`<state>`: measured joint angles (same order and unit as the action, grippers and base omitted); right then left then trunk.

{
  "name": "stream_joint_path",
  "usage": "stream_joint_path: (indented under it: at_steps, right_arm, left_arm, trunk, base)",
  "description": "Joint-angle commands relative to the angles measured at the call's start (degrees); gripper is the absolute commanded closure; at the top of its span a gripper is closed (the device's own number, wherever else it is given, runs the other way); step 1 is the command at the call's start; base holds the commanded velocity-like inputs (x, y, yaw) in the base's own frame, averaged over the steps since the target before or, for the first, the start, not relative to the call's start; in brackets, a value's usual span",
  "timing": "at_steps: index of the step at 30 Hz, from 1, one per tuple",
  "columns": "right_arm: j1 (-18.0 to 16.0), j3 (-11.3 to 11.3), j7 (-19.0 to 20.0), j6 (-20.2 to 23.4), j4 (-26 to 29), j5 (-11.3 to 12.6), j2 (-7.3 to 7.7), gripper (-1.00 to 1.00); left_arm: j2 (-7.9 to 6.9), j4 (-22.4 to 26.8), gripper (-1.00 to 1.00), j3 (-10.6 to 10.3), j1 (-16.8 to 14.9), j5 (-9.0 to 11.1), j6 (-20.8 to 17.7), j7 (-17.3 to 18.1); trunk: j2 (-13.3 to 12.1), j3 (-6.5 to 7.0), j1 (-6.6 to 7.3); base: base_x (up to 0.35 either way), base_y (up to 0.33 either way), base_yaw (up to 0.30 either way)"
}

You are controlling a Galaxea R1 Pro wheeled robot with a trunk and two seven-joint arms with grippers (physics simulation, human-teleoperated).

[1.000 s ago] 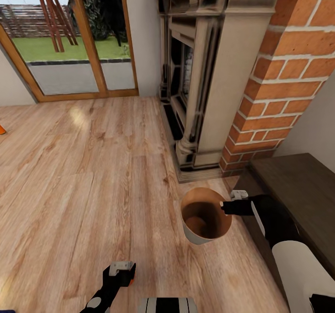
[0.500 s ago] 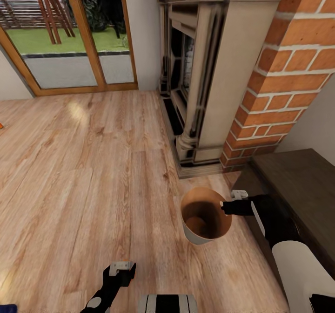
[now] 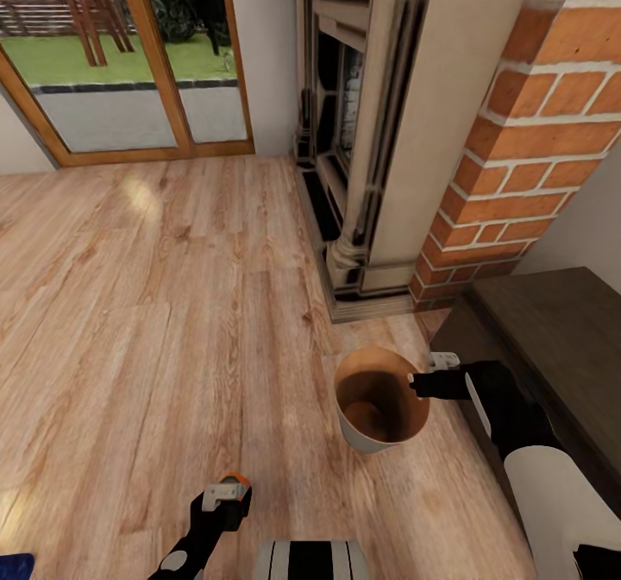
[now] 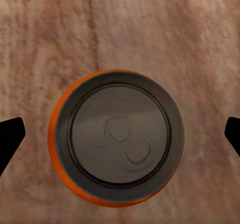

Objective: Put the three can of soda from the living room inside the tash can in the kitchen.

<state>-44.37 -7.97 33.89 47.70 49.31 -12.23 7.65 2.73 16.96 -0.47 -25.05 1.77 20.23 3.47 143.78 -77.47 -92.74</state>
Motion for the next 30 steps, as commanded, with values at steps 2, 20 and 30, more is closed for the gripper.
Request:
stream_joint_path:
  at_steps: [2,20,30]
  right_arm:
    - [0.0,-0.1,0.5,0.4,0.0,1.2,-0.01,1.0]
    - [0.0,1.0,0.5,0.4,0.0,1.2,-0.01,1.0]
    - [0.0,1.0,0.5,0.4,0.0,1.2,-0.01,1.0]
  left_arm:
    - [0.01,0.0,-1.0,0.0,0.0,0.0,0.0,0.0]
    - [-0.02,2.3,1.0,0.0,0.0,0.2,-1.6,0.1]
    - [-0.01,2.3,1.0,0.0,-0.1,0.1,-1.6,0.1]
  trunk:
    - [0.0,0.0,0.01]
    - [0.0,0.0,0.01]
    - [0.0,0.0,0.01]
  base:
    - [0.0,0.0,0.0]
    - [0.0,0.0,0.0]
    - [0.0,0.0,0.0]
